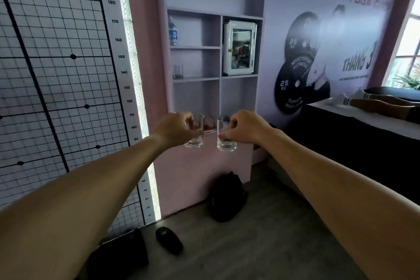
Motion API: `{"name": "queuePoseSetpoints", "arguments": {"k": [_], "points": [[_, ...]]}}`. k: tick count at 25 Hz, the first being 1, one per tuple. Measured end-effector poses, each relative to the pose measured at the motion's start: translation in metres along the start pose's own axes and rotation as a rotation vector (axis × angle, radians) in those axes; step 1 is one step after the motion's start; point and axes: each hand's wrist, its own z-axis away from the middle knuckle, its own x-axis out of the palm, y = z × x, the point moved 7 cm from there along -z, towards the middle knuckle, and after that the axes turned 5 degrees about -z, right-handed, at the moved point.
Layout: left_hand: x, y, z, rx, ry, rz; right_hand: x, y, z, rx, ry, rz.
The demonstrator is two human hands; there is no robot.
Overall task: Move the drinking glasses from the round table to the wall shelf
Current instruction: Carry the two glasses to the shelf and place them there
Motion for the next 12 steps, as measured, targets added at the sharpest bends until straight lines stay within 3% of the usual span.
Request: {"name": "queuePoseSetpoints", "arguments": {"k": [12], "points": [[0.067, -0.027, -0.158, -0.082, 0.023, -0.015, 0.015, 0.09, -0.164, -0.057, -0.03, -0.025]]}}
